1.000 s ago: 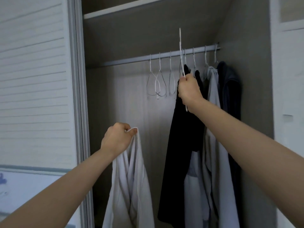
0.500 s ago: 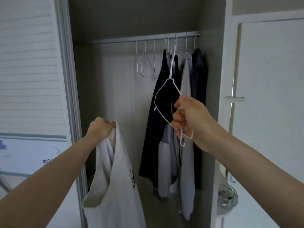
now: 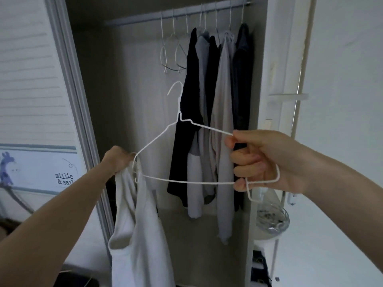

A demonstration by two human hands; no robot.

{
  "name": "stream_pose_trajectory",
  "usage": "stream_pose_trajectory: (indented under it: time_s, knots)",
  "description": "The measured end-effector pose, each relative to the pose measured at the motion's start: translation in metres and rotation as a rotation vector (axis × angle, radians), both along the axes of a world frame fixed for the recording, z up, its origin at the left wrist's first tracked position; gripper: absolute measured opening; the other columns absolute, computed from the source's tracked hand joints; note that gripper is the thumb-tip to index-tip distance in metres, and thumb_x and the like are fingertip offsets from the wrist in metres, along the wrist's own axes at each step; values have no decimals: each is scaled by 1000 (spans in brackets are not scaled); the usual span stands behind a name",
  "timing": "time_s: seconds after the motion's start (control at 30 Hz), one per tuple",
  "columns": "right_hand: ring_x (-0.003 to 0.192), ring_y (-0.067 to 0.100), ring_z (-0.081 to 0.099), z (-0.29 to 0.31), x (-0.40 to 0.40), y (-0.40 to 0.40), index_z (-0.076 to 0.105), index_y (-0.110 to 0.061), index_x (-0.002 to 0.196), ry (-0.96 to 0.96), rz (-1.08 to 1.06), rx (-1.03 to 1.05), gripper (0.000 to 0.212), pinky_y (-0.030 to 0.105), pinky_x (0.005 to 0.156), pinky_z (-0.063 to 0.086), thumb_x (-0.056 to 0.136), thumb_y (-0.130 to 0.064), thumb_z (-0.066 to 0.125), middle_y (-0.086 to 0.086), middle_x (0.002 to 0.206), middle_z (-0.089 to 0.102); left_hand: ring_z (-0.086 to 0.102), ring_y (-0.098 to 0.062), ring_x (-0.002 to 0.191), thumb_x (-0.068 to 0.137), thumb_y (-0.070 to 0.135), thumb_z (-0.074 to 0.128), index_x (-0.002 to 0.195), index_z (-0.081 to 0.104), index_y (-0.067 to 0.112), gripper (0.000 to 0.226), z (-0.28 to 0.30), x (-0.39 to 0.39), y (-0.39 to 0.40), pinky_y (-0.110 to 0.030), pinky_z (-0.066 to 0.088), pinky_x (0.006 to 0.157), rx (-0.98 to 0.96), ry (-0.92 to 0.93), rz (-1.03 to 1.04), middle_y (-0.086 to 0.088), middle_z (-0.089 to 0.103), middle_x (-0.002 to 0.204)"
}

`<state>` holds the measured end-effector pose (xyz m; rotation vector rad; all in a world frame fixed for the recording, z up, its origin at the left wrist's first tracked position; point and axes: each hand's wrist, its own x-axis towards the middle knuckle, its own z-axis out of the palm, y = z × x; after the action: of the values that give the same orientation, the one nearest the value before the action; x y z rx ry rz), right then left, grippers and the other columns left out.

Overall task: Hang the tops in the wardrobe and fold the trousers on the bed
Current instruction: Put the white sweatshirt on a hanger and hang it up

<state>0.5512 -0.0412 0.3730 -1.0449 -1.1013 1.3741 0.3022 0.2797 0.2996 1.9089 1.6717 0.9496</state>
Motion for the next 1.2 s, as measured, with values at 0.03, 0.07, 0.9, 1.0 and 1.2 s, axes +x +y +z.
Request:
stream_pose_trajectory:
  time_s: [0.03, 0.07, 0.9, 1.0, 1.2]
  knots:
    - [37, 9, 22, -4, 2, 0, 52, -14, 76, 1, 5, -10, 31, 31, 54, 42, 99, -32, 42, -5, 53, 23, 62, -27, 64, 83, 39, 72, 82, 74, 3, 37, -1, 4, -4, -29, 47, 58, 7, 30, -9, -14, 65, 70]
    - [37, 9, 22, -8, 3, 1, 52, -14, 76, 2, 10, -11, 31, 30, 54, 42, 99, -31, 42, -5, 53, 22, 59, -25, 61, 83, 40, 72, 82, 74, 4, 36, 0, 6, -7, -26, 44, 56, 12, 35, -21, -11, 63, 68]
    - [49, 17, 21, -100, -26, 70, 58, -15, 75, -82, -55, 295, 35, 35, 57, 40, 94, -43, 47, -2, 54, 24, 64, -24, 73, 94, 15, 51, 86, 72, 6, 24, 59, 33, -110, -29, 55, 65, -60, -554, -349, -13, 68, 80]
    - [45, 14, 25, -105, -22, 68, 60, -14, 75, 139, -28, 390, 34, 35, 58, 40, 92, -41, 50, -3, 51, 28, 64, -28, 83, 96, 16, 55, 111, 71, 11, 22, 75, 27, -122, -35, 57, 74, 340, -57, -529, -19, 68, 97]
    - [46, 14, 30, -94, -28, 52, 60, -15, 77, 167, 55, 510, 36, 36, 64, 40, 94, -43, 46, -4, 51, 32, 40, -19, 96, 101, 44, 39, 109, 58, 13, 37, 97, 13, -115, -35, 32, 85, 875, 408, -408, -9, 46, 102]
